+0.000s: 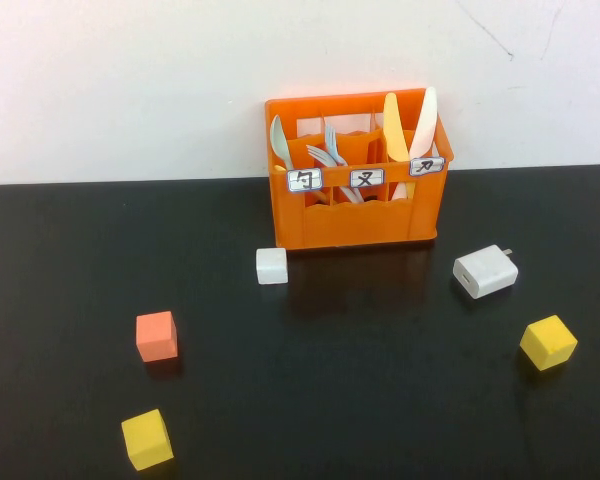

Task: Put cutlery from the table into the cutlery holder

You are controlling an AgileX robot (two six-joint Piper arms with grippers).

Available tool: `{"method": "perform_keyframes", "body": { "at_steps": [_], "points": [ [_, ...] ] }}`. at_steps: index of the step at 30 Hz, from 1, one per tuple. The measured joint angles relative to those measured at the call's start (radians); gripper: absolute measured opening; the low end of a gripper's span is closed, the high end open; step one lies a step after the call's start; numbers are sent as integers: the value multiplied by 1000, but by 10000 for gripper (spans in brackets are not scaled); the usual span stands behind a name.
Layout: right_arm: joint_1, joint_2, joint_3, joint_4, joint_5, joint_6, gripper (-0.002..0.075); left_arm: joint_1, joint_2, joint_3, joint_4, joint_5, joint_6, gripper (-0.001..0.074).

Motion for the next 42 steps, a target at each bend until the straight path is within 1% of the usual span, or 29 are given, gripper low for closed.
{"method": "perform_keyframes", "body": {
  "at_steps": [4,8,17,21,29,42],
  "points": [
    [0,-63,2,0,90,0,-2,0,0,20,3,-40,0,-1],
    [0,-96,2,-22,125,0,-2,0,0,30,3,-58,0,-1],
    [0,-100,2,-58,222,3,-2,0,0,30,14,-95,0,-1],
    [0,-100,2,-44,250,54,-2,0,0,30,15,-82,0,-1],
    [0,-100,2,-32,263,74,-2,0,0,30,17,-32,0,-1],
    [0,-100,2,-29,263,74,-2,0,0,32,17,-26,0,-1]
  ]
}}
